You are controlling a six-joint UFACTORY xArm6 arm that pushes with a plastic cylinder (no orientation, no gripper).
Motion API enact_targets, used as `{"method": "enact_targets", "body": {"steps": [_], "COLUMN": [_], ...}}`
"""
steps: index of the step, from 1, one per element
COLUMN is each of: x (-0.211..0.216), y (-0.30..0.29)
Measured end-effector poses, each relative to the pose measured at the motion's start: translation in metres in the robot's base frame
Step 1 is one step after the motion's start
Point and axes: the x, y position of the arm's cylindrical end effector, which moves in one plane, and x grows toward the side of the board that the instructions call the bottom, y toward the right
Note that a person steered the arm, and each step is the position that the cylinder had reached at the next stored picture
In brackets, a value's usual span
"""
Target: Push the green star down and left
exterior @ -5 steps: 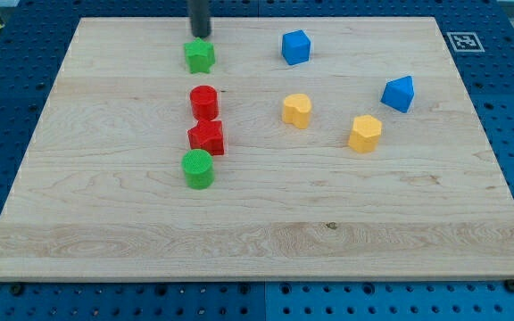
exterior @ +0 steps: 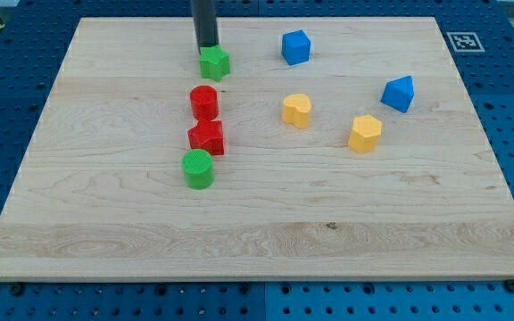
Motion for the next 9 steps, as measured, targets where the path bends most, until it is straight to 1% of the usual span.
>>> {"method": "enact_targets", "body": {"steps": [2,3,4,5,6,7,9], "x": [0.022,0.019,-0.005,0.005,0.040,0.041,0.045], "y": [0.006,0.006,0.016,0.047,0.065,0.065,0.045]}}
